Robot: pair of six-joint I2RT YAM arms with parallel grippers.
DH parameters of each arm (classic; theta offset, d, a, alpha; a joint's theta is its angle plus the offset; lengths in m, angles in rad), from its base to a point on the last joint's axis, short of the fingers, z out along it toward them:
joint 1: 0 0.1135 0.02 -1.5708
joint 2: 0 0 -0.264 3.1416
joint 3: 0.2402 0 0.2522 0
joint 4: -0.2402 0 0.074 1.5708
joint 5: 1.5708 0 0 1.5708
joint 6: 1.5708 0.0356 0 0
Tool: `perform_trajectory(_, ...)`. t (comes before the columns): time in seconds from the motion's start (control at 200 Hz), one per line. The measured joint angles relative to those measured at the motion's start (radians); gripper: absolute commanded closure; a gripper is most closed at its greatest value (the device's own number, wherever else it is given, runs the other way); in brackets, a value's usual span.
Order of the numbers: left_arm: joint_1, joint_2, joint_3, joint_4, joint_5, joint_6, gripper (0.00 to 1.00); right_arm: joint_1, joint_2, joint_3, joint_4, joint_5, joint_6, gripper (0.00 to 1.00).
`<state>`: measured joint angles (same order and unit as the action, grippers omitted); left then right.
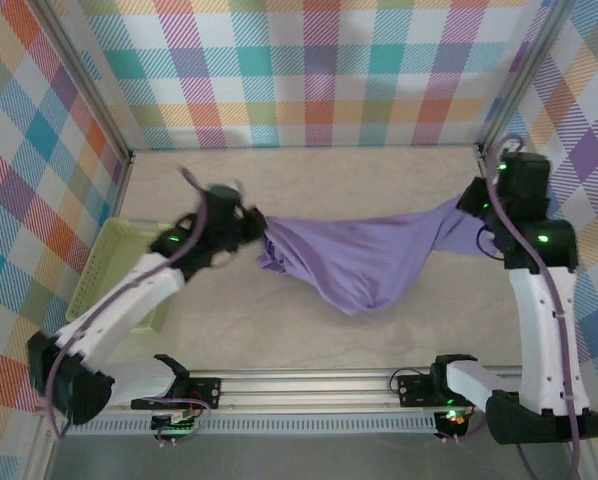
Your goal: Fold the inside-out t-shirt
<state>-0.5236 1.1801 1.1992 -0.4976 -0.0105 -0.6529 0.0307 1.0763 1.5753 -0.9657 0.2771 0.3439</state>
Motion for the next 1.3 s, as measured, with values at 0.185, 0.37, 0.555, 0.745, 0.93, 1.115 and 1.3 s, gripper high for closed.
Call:
perform_trajectory(0.185,0.206,-0.096,0.430,-0.137,-0.008,0.107,1.00,-0.004,-0.047,0.228,0.001,-0.010,-0.002,1.00)
perform_trajectory(0.37,0.216,-0.023,0.561,-0.274,-0.021,0.155,1.00,-0.005,-0.118,0.283,0.021,-0.040,-0.019,1.00)
perform_trajectory(0.555,0.238,0.163,0.562,-0.396,0.015,0.160,1.00,-0.005,-0.023,0.333,-0.005,-0.100,-0.025,1.00)
perform_trajectory(0.745,0.241,0.062,0.566,-0.381,0.115,0.172,1.00,-0.005,-0.051,0.291,0.003,-0.219,-0.042,1.00)
perform_trajectory(0.93,0.245,-0.164,0.562,-0.305,0.183,0.171,1.00,-0.005,-0.174,0.349,0.005,-0.274,-0.050,1.00)
perform_trajectory(1.115,0.245,-0.277,0.552,-0.259,0.167,0.172,1.00,-0.005,-0.250,0.434,0.034,-0.286,-0.062,1.00)
perform_trajectory(1.3,0.245,-0.169,0.552,-0.268,0.097,0.172,1.00,-0.005,-0.198,0.412,0.068,-0.289,-0.061,1.00)
